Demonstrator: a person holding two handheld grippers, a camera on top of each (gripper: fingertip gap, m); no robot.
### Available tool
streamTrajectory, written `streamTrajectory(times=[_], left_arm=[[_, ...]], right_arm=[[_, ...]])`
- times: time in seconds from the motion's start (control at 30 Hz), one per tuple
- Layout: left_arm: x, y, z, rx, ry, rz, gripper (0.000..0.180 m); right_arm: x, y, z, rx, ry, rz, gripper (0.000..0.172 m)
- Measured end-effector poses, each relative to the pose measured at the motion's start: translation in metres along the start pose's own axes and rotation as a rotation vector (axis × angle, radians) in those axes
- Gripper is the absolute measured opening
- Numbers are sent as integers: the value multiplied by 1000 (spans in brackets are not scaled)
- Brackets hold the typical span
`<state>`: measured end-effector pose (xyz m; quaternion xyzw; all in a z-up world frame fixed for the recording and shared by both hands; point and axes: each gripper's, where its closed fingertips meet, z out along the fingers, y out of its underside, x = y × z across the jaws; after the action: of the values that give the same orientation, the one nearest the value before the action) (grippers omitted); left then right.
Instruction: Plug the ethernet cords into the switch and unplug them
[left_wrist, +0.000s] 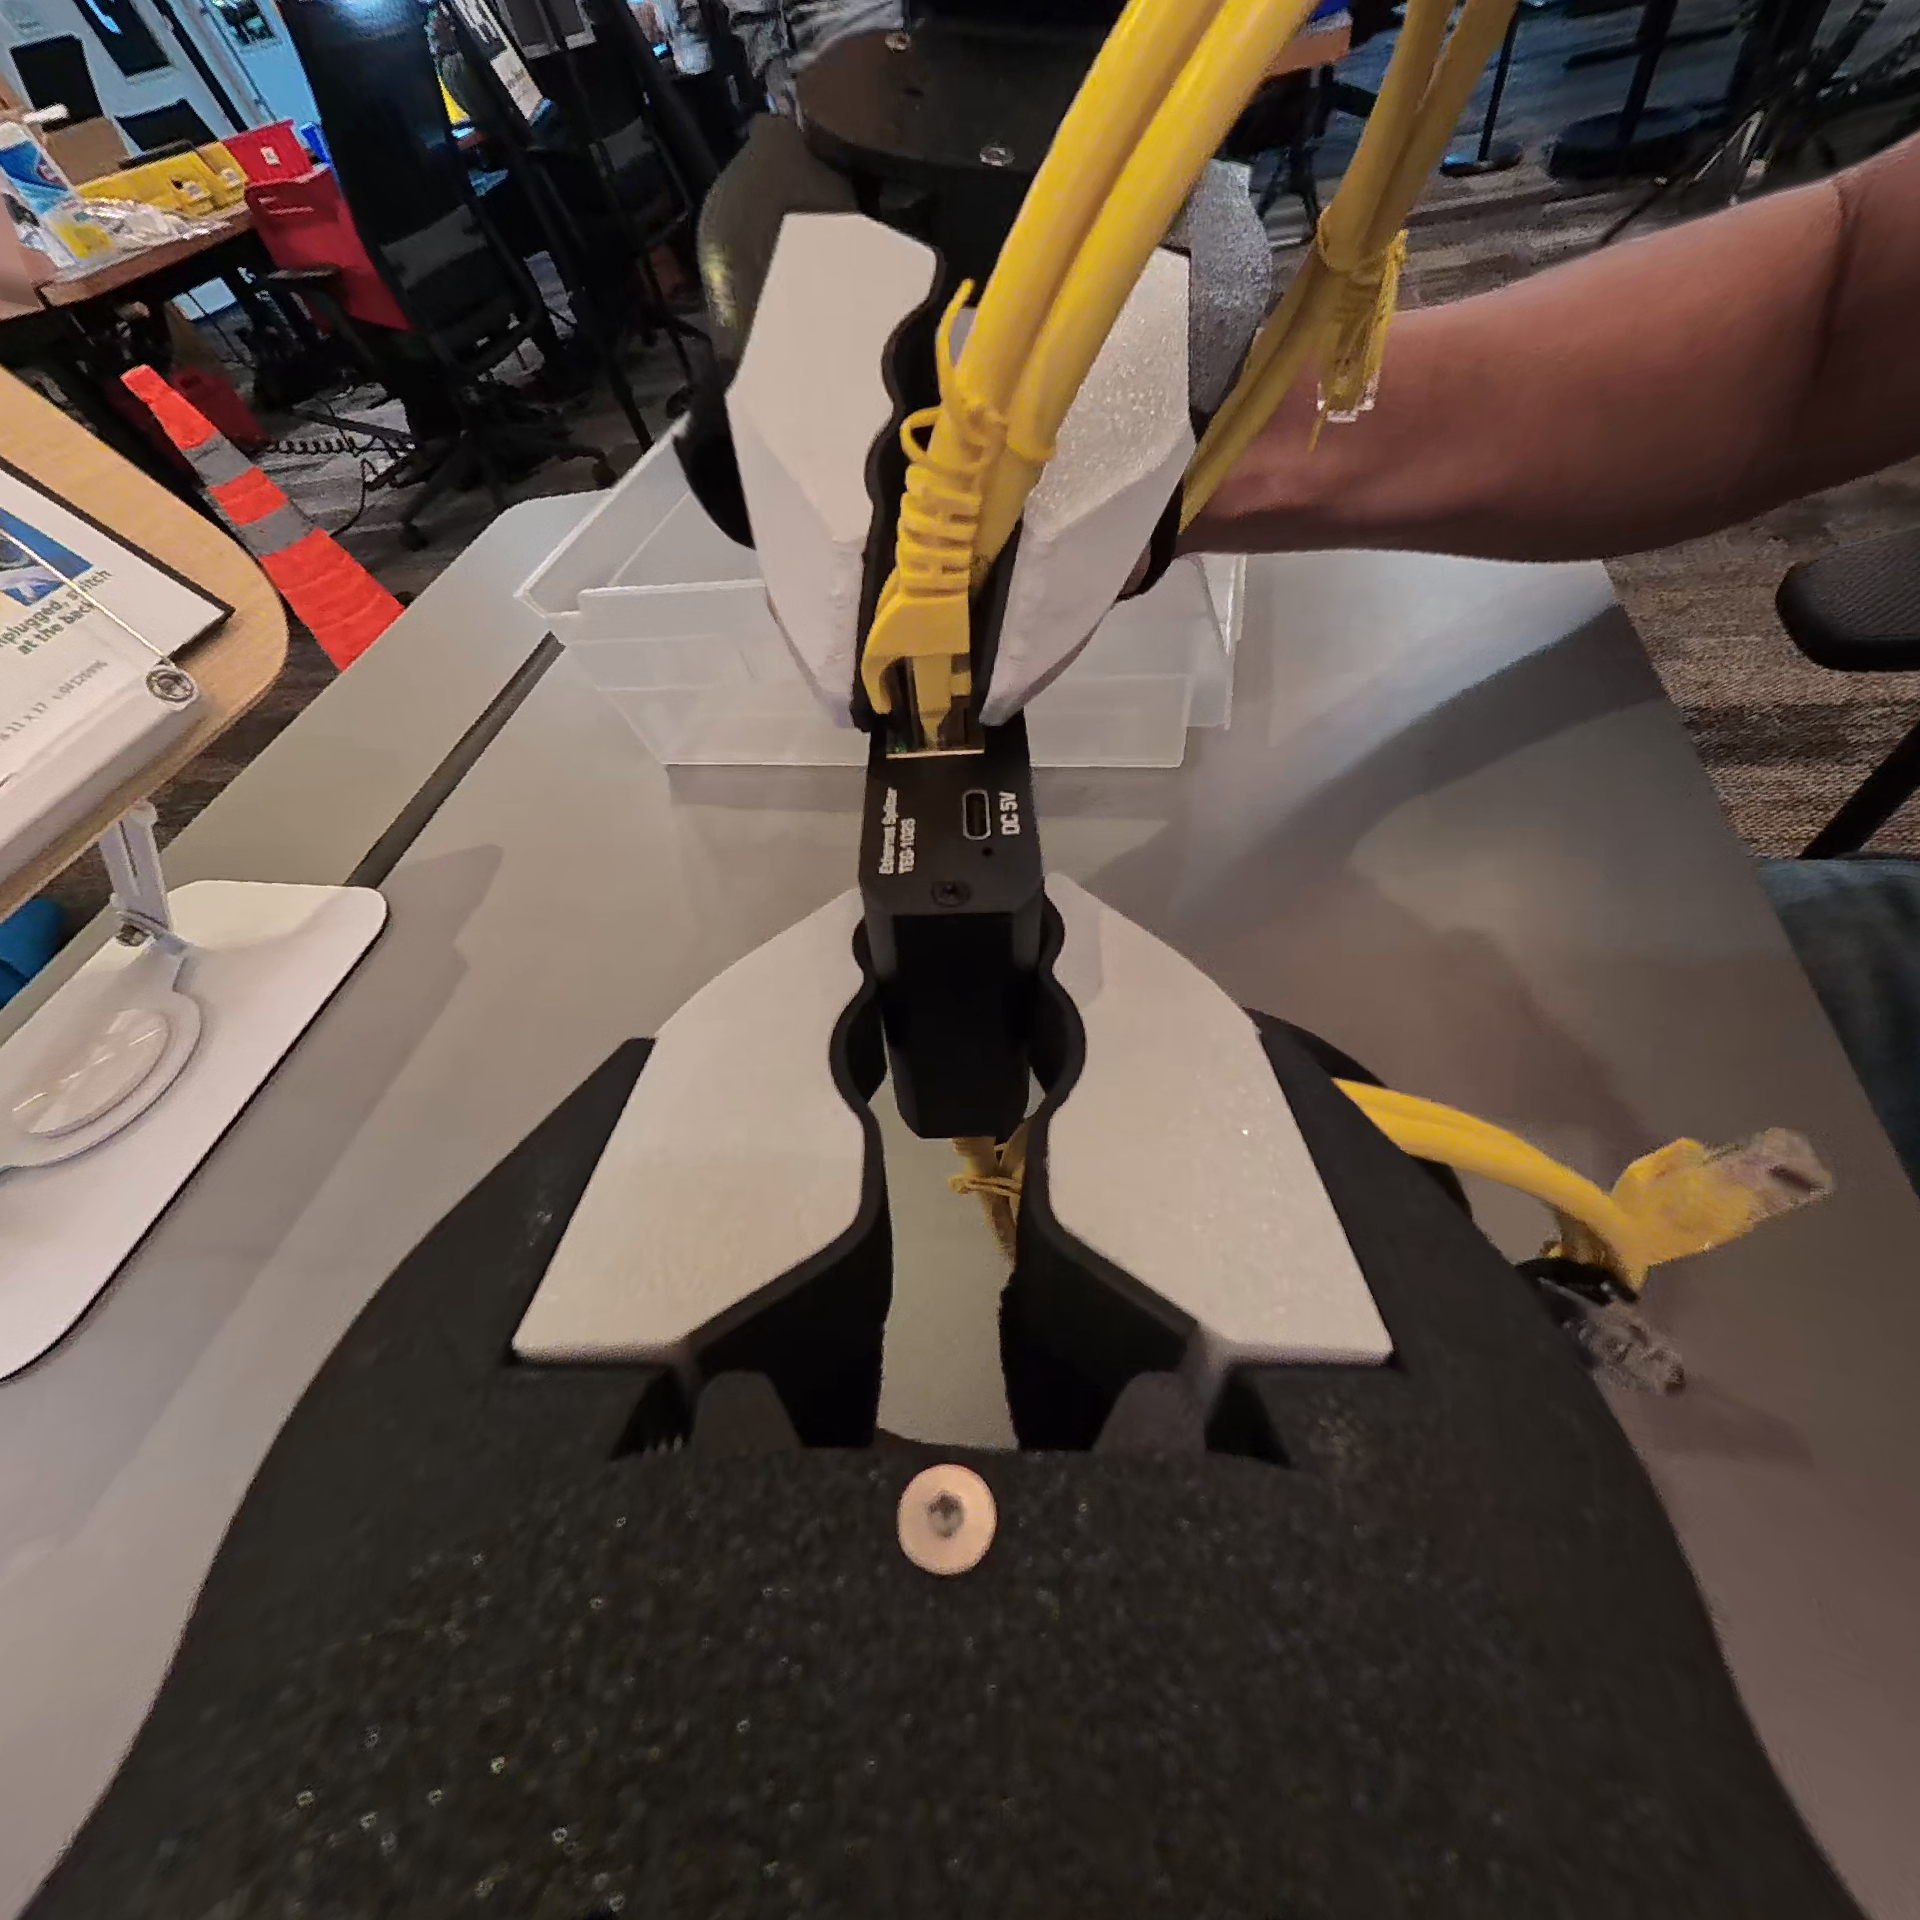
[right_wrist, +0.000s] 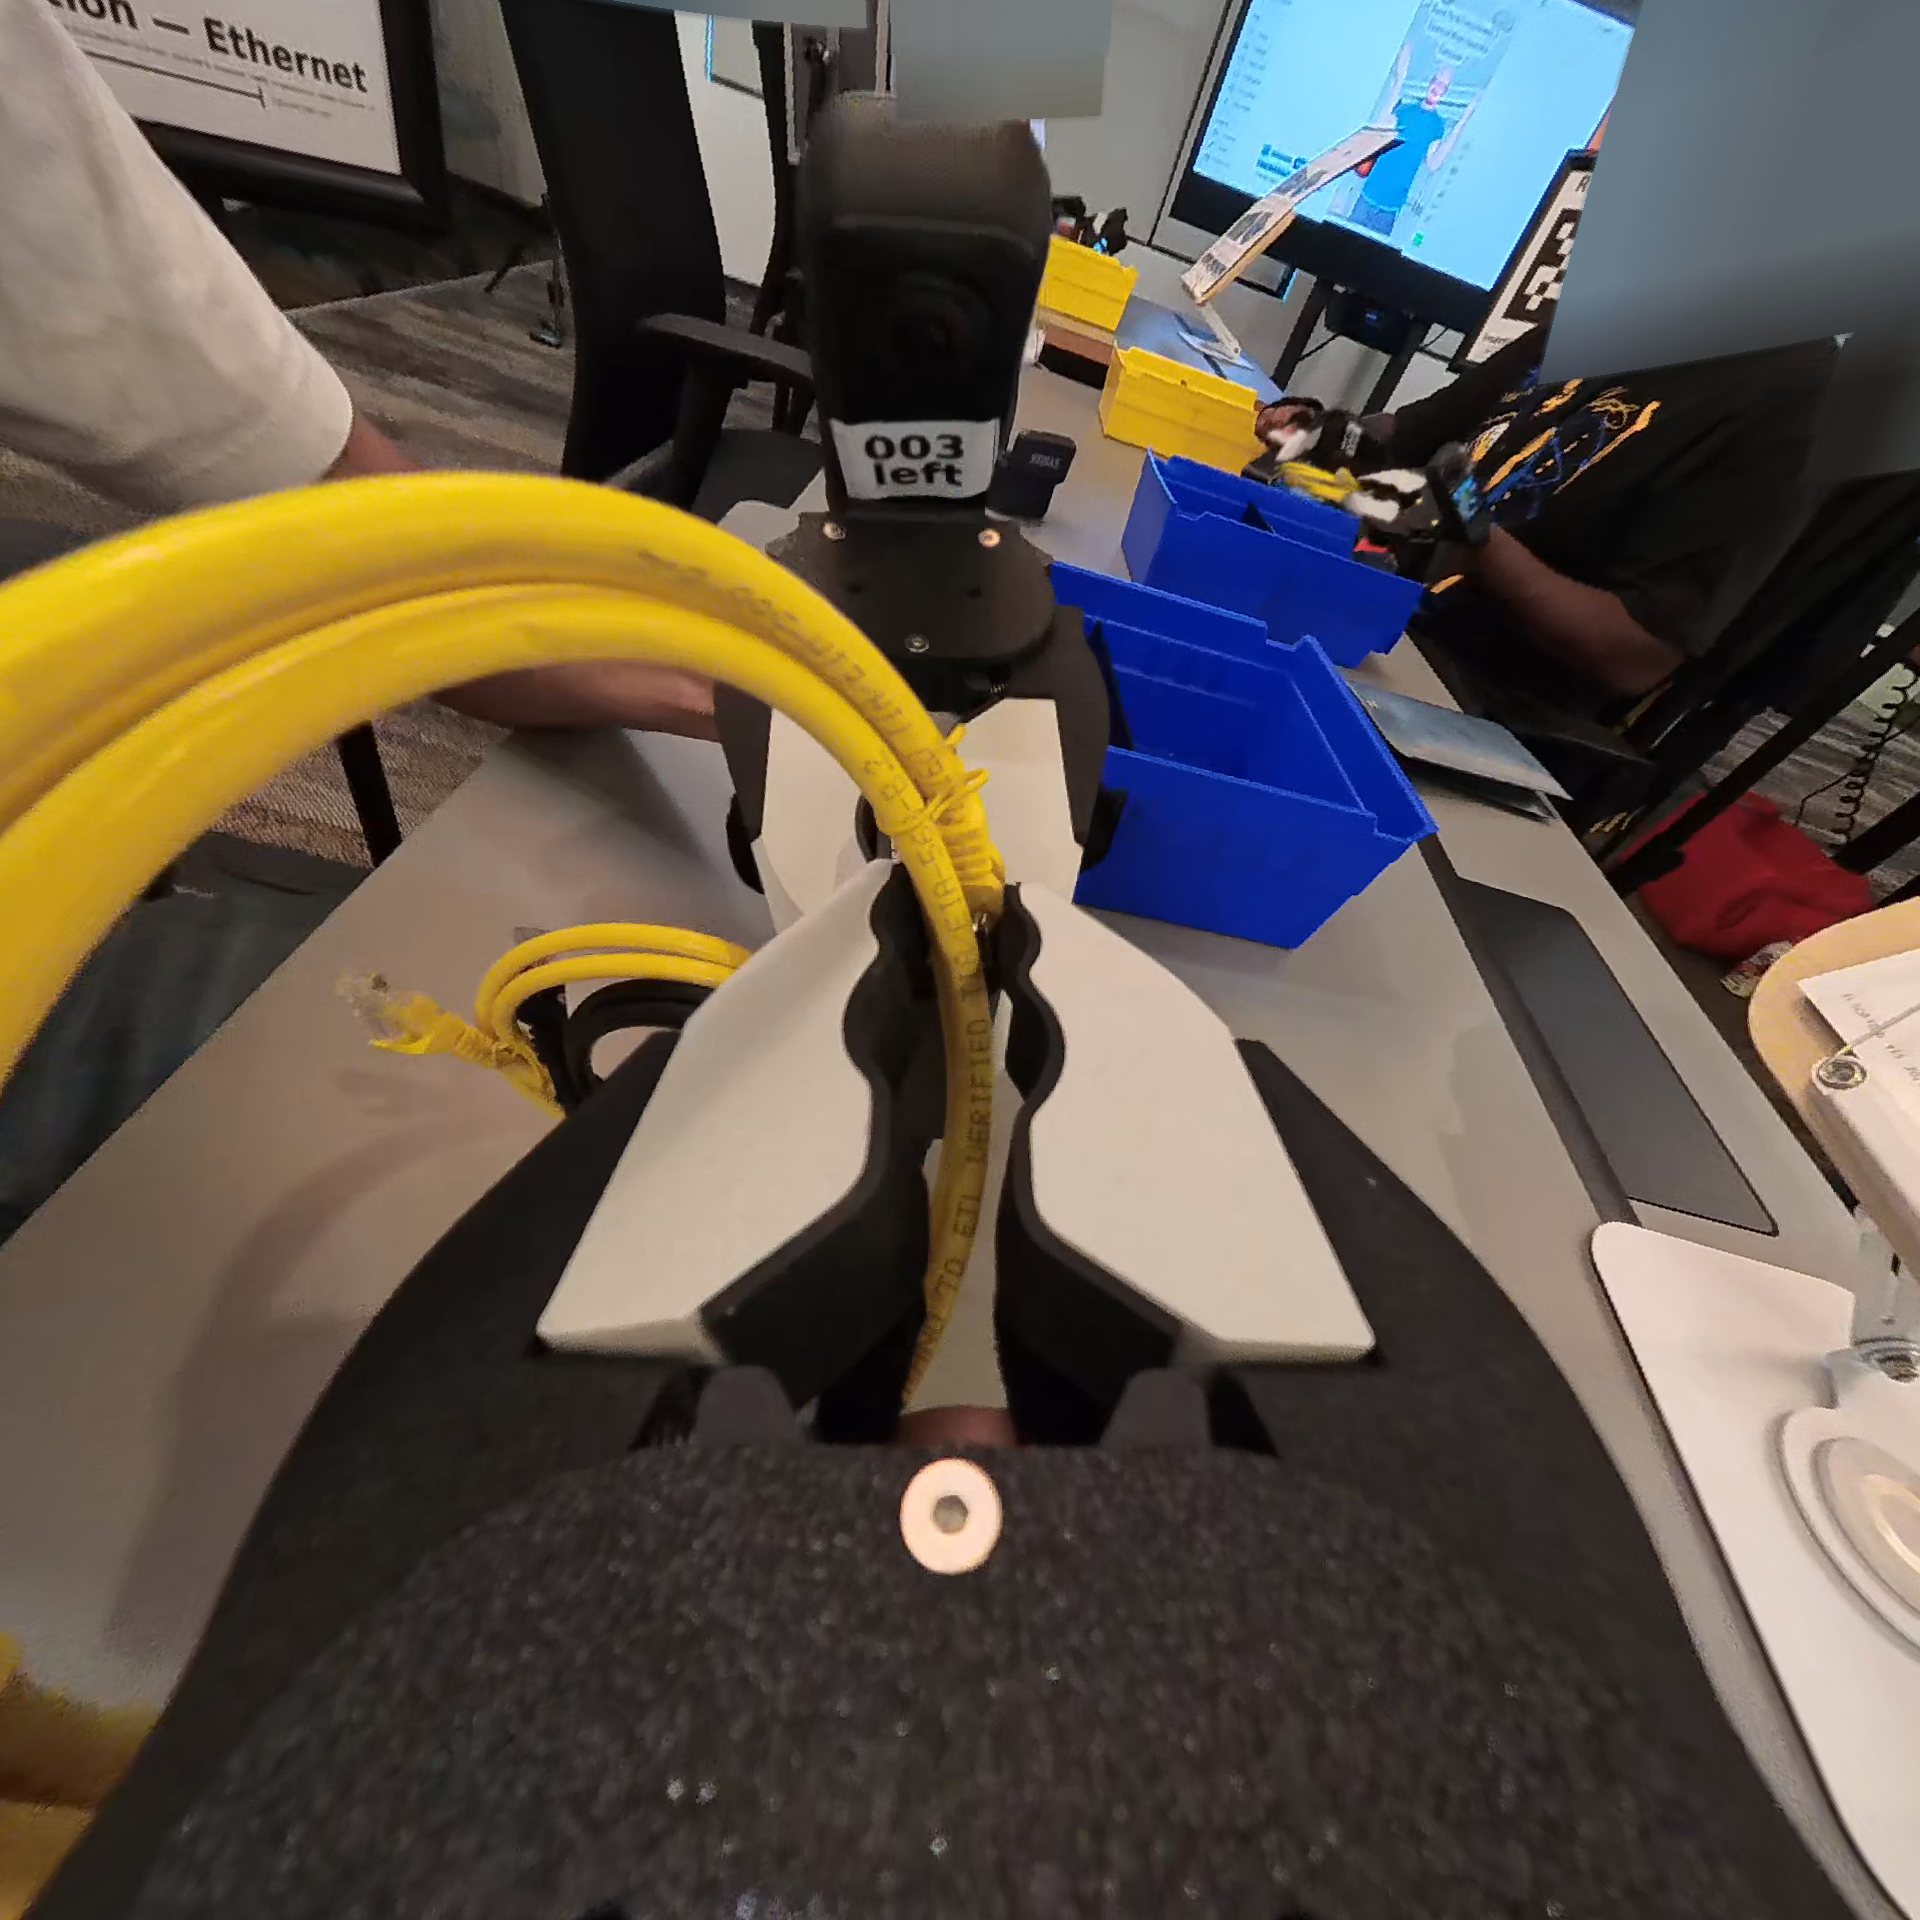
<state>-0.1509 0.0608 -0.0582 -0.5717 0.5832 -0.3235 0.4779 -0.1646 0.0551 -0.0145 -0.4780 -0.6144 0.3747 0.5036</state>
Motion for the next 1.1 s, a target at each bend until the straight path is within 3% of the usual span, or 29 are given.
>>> streamTrajectory(times=[0.27,0.6,0.73,0.9,1.1], left_arm=[[0,1,-7,-25,2,1,25],[0,6,-2,-39,-17,8,24],[1,6,-3,-23,-13,-2,24],[2,6,-3,-28,-22,12,24],[2,4,-4,-17,-40,26,24]], right_arm=[[0,-5,6,14,4,9,12],[-3,11,-9,-343,-121,-102,17],[-2,6,-11,-361,-150,-86,24],[-7,7,-4,-402,-179,-108,20],[-6,1,1,-310,-150,-111,17]])
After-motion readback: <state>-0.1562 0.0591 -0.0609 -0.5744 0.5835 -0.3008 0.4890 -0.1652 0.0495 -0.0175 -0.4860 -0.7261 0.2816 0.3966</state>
